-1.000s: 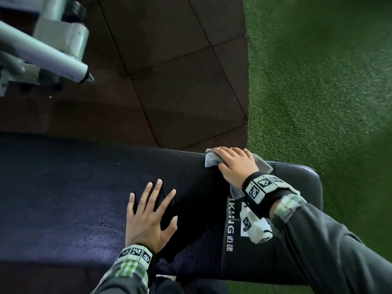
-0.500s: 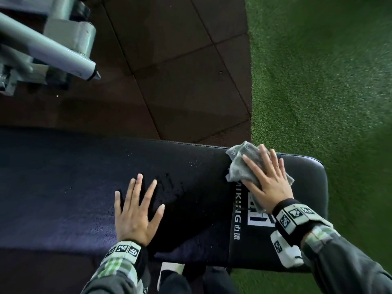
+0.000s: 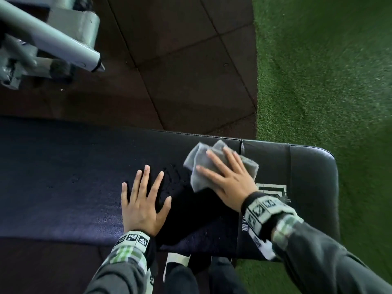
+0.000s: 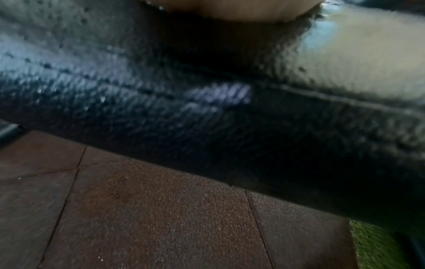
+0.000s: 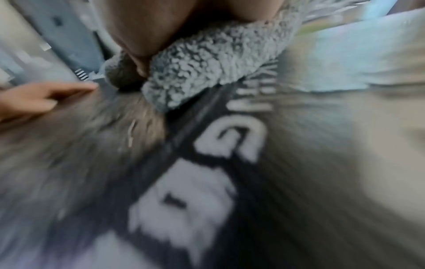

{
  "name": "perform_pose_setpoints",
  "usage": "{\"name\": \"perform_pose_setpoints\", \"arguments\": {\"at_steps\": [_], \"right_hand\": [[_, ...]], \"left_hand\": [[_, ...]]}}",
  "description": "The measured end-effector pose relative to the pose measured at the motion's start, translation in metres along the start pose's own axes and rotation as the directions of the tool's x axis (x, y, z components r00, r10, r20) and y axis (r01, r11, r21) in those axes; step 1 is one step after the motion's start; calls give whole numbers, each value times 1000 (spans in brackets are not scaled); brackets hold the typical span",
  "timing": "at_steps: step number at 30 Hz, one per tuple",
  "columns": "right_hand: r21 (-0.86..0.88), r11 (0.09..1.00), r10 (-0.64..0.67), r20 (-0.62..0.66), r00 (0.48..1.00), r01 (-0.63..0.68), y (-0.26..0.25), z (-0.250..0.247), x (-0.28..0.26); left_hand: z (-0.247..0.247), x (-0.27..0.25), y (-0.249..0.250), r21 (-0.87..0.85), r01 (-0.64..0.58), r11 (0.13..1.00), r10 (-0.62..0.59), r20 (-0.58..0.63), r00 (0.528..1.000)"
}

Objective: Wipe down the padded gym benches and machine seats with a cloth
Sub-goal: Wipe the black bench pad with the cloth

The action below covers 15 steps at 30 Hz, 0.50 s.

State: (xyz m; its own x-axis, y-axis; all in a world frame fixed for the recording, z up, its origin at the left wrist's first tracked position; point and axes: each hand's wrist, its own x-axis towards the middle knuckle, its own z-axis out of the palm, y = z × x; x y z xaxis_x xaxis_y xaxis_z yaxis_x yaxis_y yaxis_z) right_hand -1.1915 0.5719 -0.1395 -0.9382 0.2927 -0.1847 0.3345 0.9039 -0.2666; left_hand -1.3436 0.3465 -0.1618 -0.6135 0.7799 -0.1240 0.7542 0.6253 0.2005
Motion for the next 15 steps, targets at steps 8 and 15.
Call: {"name": "perform_pose_setpoints", "arguments": {"at_steps": [8, 15], "right_hand": [[-25, 997, 78, 77, 994, -76, 62, -10, -63], [16, 926, 376, 45, 926, -377, 51, -20, 11]], "left_hand": [[0, 0, 1, -10, -10, 1000, 9, -39, 999], [1, 0, 0, 3, 4, 1000, -4, -14, 1000]]}}
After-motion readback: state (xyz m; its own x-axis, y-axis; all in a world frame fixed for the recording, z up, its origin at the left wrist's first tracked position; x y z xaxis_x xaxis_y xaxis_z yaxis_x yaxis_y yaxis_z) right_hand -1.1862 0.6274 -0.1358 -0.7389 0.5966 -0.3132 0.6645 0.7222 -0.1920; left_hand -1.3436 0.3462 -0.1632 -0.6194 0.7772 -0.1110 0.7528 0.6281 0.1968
